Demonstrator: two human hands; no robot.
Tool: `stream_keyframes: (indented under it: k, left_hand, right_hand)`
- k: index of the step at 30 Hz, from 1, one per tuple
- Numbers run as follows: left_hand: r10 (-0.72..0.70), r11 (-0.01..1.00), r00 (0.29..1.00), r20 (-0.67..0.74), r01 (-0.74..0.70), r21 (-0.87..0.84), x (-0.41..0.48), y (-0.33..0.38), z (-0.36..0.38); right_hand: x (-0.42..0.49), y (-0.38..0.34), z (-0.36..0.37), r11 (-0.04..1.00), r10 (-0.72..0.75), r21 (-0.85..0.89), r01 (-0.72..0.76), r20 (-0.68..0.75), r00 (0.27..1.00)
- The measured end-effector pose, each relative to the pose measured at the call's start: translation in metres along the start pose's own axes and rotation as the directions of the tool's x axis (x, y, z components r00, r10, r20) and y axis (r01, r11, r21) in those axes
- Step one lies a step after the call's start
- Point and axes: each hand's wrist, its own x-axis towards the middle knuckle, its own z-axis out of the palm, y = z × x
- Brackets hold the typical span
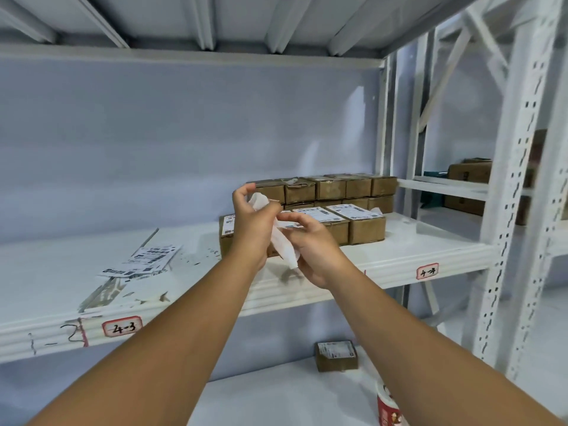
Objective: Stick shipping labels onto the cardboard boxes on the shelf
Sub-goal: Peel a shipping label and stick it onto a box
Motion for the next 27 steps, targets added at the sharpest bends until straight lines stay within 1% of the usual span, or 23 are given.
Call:
stream_keyframes:
  k: [2, 4, 6, 8, 10, 12, 14, 16, 18, 22, 23, 24, 25, 26, 27]
  left_hand:
    - [-0.027, 0.999, 1.0, -0.008, 0.027, 0.035, 0.004, -0.007, 0.011]
    - [-0.072, 0.994, 0.997, -0.028, 0.074, 0.08, 0.009, -0.015, 0.023]
    - [-0.098, 0.99, 0.995, -0.031, 0.101, 0.102, 0.014, -0.022, 0.036]
    - [-0.095, 0.988, 0.995, 0.001, 0.094, 0.124, 0.014, -0.028, 0.049]
    - [-0.081, 0.981, 0.996, 0.029, 0.074, 0.18, 0.016, -0.035, 0.063]
    - [-0.114, 0.971, 0.993, 0.014, 0.109, 0.212, 0.021, -0.042, 0.075]
    - [-0.148, 0.975, 0.989, -0.014, 0.148, 0.166, 0.027, -0.048, 0.086]
    - [-0.138, 0.981, 0.99, -0.03, 0.141, 0.134, 0.031, -0.051, 0.097]
    - [-0.084, 0.989, 0.996, -0.043, 0.088, 0.115, 0.034, -0.052, 0.108]
    - [-0.028, 1.0, 0.991, -0.128, 0.027, -0.008, 0.032, -0.05, 0.129]
    - [0.021, 1.0, 0.991, -0.136, -0.018, 0.02, 0.03, -0.05, 0.131]
    - [0.113, 0.986, 0.988, -0.101, -0.1, 0.131, 0.029, -0.051, 0.131]
    - [0.222, 0.932, 0.975, -0.009, -0.21, 0.294, 0.029, -0.054, 0.131]
    - [0.312, 0.821, 0.94, 0.136, -0.339, 0.46, 0.028, -0.059, 0.129]
    - [0.358, 0.657, 0.882, 0.307, -0.471, 0.588, 0.027, -0.066, 0.127]
  right_hand:
    - [0.003, -0.004, -0.014, 0.991, -0.084, -0.11, 0.07, -0.131, 0.988]
    - [0.007, -0.009, -0.027, 0.974, -0.181, -0.171, 0.146, -0.21, 0.961]
    - [0.008, -0.014, -0.042, 0.953, -0.256, -0.226, 0.203, -0.241, 0.936]
    - [0.008, -0.02, -0.054, 0.936, -0.3, -0.265, 0.234, -0.245, 0.922]
    - [0.008, -0.025, -0.067, 0.923, -0.325, -0.298, 0.246, -0.258, 0.91]
    - [0.011, -0.027, -0.08, 0.907, -0.345, -0.348, 0.236, -0.296, 0.891]
    - [0.014, -0.029, -0.096, 0.887, -0.374, -0.408, 0.215, -0.363, 0.853]
    - [0.015, -0.031, -0.113, 0.875, -0.395, -0.448, 0.186, -0.436, 0.808]
    - [0.016, -0.031, -0.126, 0.862, -0.402, -0.487, 0.139, -0.491, 0.773]
    - [0.019, -0.033, -0.147, 0.827, -0.448, -0.557, 0.07, -0.579, 0.682]
    - [0.021, -0.035, -0.152, 0.824, -0.452, -0.565, 0.048, -0.604, 0.656]
    - [0.024, -0.037, -0.159, 0.823, -0.45, -0.567, 0.019, -0.633, 0.63]
    - [0.026, -0.039, -0.165, 0.823, -0.443, -0.568, -0.015, -0.659, 0.608]
    - [0.029, -0.041, -0.172, 0.822, -0.435, -0.568, -0.044, -0.675, 0.596]
    - [0.032, -0.043, -0.178, 0.82, -0.425, -0.568, -0.067, -0.684, 0.593]
